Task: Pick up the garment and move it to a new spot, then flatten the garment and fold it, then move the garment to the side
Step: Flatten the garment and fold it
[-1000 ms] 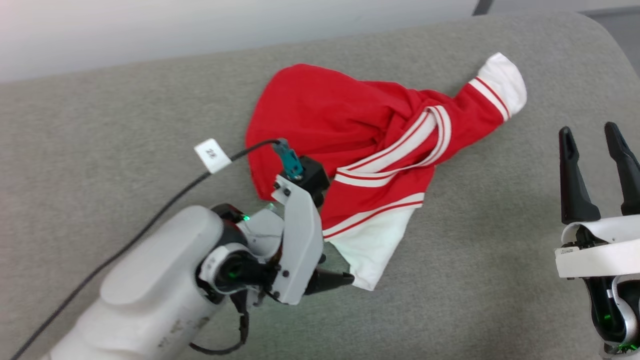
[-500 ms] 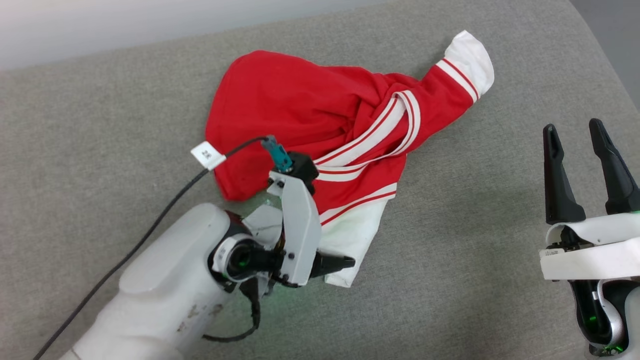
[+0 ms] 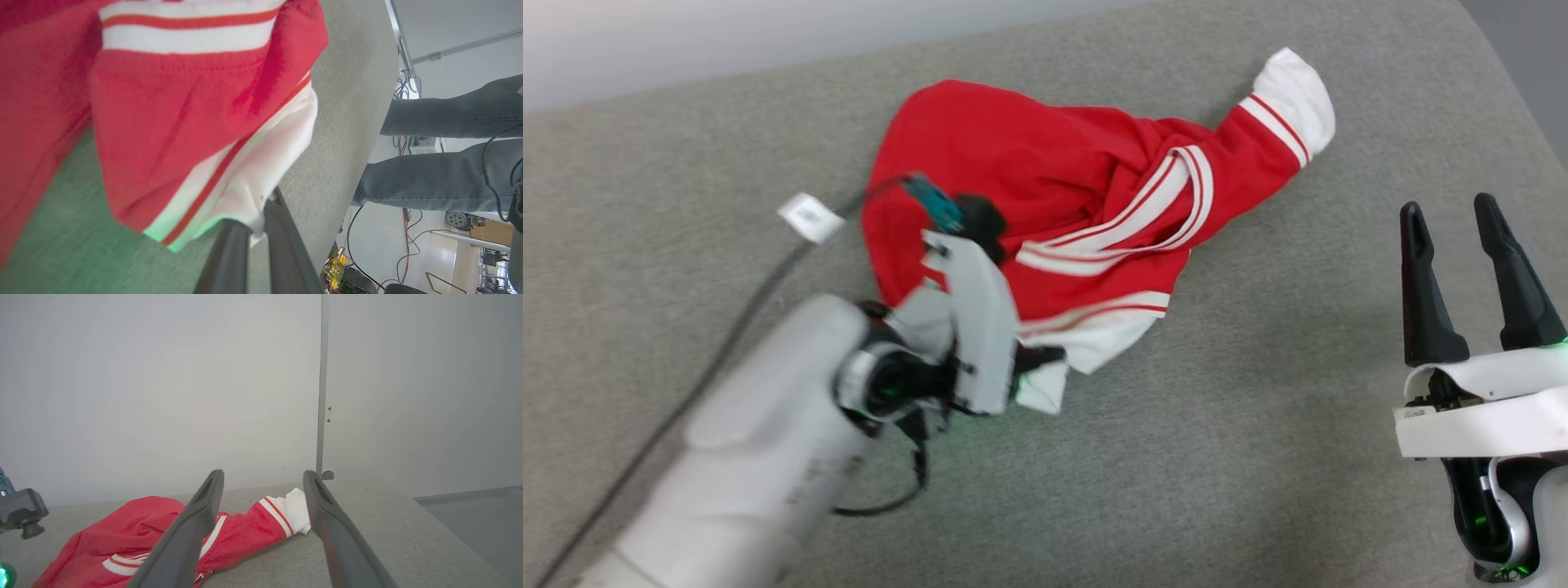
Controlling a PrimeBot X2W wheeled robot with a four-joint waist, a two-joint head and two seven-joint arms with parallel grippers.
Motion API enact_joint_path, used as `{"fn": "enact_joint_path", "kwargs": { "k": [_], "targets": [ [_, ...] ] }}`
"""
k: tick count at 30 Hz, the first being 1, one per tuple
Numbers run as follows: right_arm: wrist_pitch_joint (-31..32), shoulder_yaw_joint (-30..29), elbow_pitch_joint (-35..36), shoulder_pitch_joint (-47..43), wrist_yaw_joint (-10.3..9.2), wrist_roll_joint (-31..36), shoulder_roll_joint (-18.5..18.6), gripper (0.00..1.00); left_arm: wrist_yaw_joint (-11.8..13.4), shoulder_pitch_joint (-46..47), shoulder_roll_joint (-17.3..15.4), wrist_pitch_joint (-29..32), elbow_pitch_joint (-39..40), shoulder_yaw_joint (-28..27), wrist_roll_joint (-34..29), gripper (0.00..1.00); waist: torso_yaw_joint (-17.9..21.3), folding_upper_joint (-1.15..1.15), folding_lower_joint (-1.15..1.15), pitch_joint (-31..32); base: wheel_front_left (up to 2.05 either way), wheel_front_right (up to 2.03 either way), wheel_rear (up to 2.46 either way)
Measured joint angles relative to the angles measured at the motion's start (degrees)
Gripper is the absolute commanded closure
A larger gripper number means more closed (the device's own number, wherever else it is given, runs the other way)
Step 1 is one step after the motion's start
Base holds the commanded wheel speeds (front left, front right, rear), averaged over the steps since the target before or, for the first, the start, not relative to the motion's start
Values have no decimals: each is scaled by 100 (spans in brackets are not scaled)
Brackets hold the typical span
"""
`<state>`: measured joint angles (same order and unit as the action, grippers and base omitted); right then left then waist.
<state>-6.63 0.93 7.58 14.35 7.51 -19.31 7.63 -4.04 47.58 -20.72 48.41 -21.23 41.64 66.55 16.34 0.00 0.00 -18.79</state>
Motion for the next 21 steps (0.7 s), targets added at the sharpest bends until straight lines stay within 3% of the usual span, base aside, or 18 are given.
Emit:
{"fn": "enact_joint_path", "kwargs": {
  "k": [6, 15, 21],
  "targets": [
    [3, 2, -59, -132, 0, -45, -33, 0, 141, 36, -722, 183, 678, -548, 338, 100, -244, 0, 0, 117, 0, 0, 0],
    [94, 153, -4, -74, 0, -63, -33, 0, 920, 543, -1608, 1009, 1385, -1379, 1066, 100, -553, 0, 0, 157, 0, 0, 0],
    [109, 293, -1, 49, 0, -81, -35, 0, 1310, 1194, -2125, 1217, 745, -1346, 531, 100, -498, 0, 1, -28, 0, 0, 0]
  ]
}}
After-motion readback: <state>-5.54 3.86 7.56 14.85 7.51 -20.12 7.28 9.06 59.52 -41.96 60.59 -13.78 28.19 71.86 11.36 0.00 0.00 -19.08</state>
